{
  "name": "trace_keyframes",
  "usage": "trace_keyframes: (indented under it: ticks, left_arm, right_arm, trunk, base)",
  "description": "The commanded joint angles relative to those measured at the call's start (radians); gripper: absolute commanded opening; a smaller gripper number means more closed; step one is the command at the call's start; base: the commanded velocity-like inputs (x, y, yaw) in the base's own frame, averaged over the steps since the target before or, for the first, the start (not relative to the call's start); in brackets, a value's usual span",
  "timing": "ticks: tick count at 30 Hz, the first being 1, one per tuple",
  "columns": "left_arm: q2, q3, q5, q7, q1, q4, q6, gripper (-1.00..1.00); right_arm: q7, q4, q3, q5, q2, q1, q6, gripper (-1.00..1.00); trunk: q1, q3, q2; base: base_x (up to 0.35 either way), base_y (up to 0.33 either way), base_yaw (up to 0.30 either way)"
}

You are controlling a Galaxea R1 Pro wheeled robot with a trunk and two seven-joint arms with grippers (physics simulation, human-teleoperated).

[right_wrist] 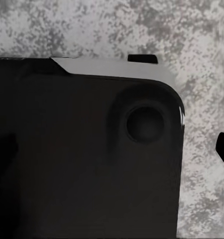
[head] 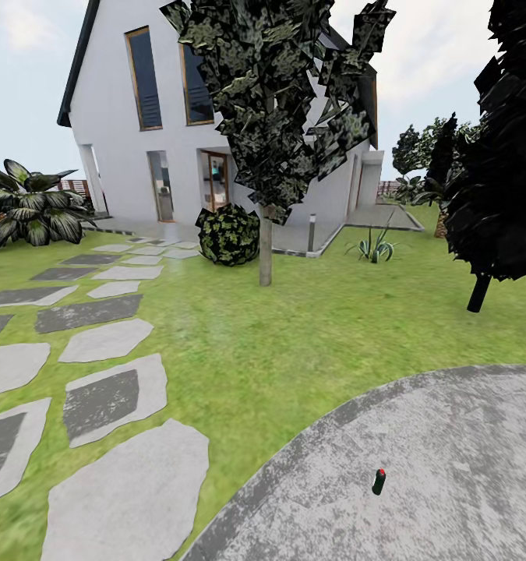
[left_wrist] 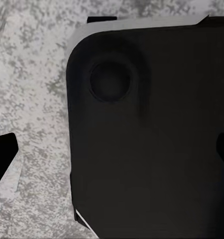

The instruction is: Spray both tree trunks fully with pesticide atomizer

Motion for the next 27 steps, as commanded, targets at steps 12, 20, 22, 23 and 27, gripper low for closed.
trace_keyframes:
  ticks: [12,20,22,23,27]
  left_arm:
    - [0.03,0.0,0.0,0.002,-0.047,-0.167,-0.198,1.0]
    - [0.026,-0.004,-0.001,-0.008,-0.142,-0.188,-0.249,1.0]
    - [0.028,-0.003,0.001,-0.009,-0.168,-0.189,-0.25,1.0]
    - [0.029,-0.002,0.002,-0.01,-0.183,-0.189,-0.251,1.0]
    - [0.034,0.004,0.022,-0.011,-0.212,-0.189,-0.257,1.0]
  right_arm:
    - [-0.001,-0.241,-0.001,-0.001,-0.07,-0.002,-0.196,1.0]
    - [0.007,-0.446,0.002,0.0,-0.07,-0.015,-0.198,1.0]
    - [0.008,-0.47,0.002,0.001,-0.069,-0.016,-0.198,1.0]
    - [0.009,-0.48,0.003,0.002,-0.07,-0.017,-0.198,1.0]
    - [0.006,-0.496,0.003,0.006,-0.073,-0.019,-0.197,1.0]
  trunk:
    - [0.0,-0.001,-0.001]
    - [0.0,-0.001,-0.001]
    - [0.0,-0.001,-0.001]
    - [0.0,-0.001,-0.001]
    - [0.0,-0.001,-0.001]
  base:
    - [0.0,0.0,0.0]
    - [0.0,0.0,0.0]
    - [0.0,0.0,0.0]
    - [0.0,0.0,0.0]
    - [0.0,0.0,0.0]
